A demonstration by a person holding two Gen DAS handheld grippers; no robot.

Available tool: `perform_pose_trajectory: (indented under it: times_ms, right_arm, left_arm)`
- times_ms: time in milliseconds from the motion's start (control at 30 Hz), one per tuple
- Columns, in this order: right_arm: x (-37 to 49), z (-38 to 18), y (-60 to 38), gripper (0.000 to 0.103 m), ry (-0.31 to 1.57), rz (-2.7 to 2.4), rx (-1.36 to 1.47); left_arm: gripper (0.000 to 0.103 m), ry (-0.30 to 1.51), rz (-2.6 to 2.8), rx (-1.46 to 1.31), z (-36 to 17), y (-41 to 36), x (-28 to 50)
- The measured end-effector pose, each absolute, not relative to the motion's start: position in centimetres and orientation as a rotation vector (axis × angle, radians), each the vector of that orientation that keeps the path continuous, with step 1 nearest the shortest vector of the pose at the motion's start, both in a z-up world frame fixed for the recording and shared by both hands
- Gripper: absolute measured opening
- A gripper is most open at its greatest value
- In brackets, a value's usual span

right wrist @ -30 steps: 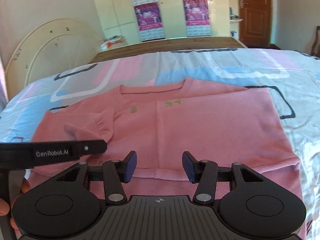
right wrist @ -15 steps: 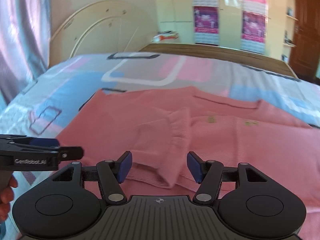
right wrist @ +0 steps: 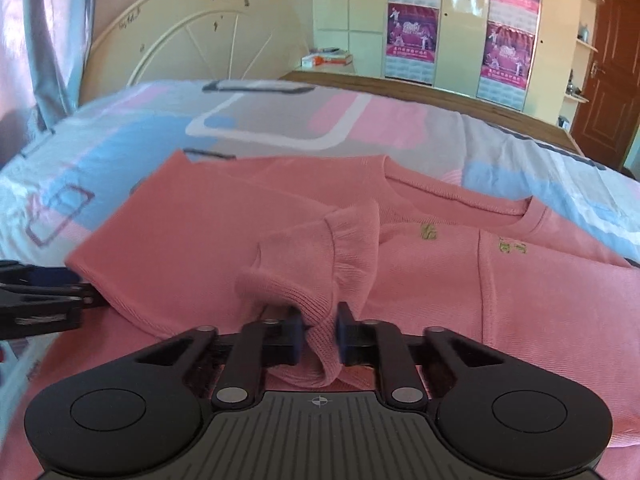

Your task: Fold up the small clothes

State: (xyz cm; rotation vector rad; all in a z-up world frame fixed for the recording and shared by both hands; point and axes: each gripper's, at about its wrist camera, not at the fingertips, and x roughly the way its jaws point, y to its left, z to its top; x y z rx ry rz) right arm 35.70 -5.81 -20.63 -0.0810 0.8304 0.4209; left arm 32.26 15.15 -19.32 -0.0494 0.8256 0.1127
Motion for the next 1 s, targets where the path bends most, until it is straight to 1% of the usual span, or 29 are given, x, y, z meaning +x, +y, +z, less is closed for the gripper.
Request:
perform_pose_trajectory:
  times_ms: [33,67,100,233,333,433,567,633,667,700,767,933,1000]
  right_arm:
    - [35.6,-20.3,-6.1,0.013,0.814,0.413,-0.066]
    - [35.7,-19.8,-6.6,0.013,0.797,0.396,-0.042]
    - [35.7,-19.3,-7.4,0.012,0.784,0.376,0.0]
    - [36.3,-18.0,-12.4,0.011,0.764,0.25,0.218]
    - [36.7,-18.7,-16.5,0.011,0.822,0.161,0.348]
    - [36.6,-19.9,-18.5,0.011,0.895,0.136,0.39]
    - [36.0,-19.5,-19.6,0.013,0.89,0.089,0.368]
    - [35.8,-19.2,-19.9,0.018,0.866,0.067,0.346]
    - [35.9,-18.9,-19.8,0.026,0.851,0.068,0.321]
    - [35.9,-18.6,-19.7,0.039,0.838,0.075,0.296]
    - [35.4,-18.4,-19.4,0.053,0.819,0.092,0.267]
    - [35.9,-19.3,-19.5,0.054,0.842,0.074,0.238]
    - [36.6,-20.1,-20.0,0.054,0.855,0.047,0.239]
  left_arm:
    - [0.034,0.814,0.114,-0.044,-19.4,15.1,32.5]
    - [0.024,0.802,0.11,-0.045,-19.4,15.1,32.7]
    - [0.019,0.798,0.107,-0.042,-19.5,15.0,32.7]
    - [0.015,0.791,0.102,-0.026,-19.7,14.8,32.6]
    - [0.014,0.799,0.085,-0.019,-19.8,14.6,32.5]
    - [0.014,0.801,0.079,0.007,-19.8,14.2,32.4]
    - [0.014,0.817,0.078,-0.021,-19.6,14.5,32.2]
    - [0.014,0.824,0.076,-0.022,-19.6,14.6,32.2]
    - [0.014,0.825,0.076,-0.022,-19.6,14.6,32.2]
    - [0.014,0.828,0.077,-0.025,-19.6,14.6,32.3]
    - [0.014,0.835,0.078,-0.038,-19.5,14.7,32.2]
    - [0.016,0.858,0.065,-0.103,-18.5,15.3,31.5]
    - [0.023,0.857,0.04,-0.131,-17.7,15.6,30.7]
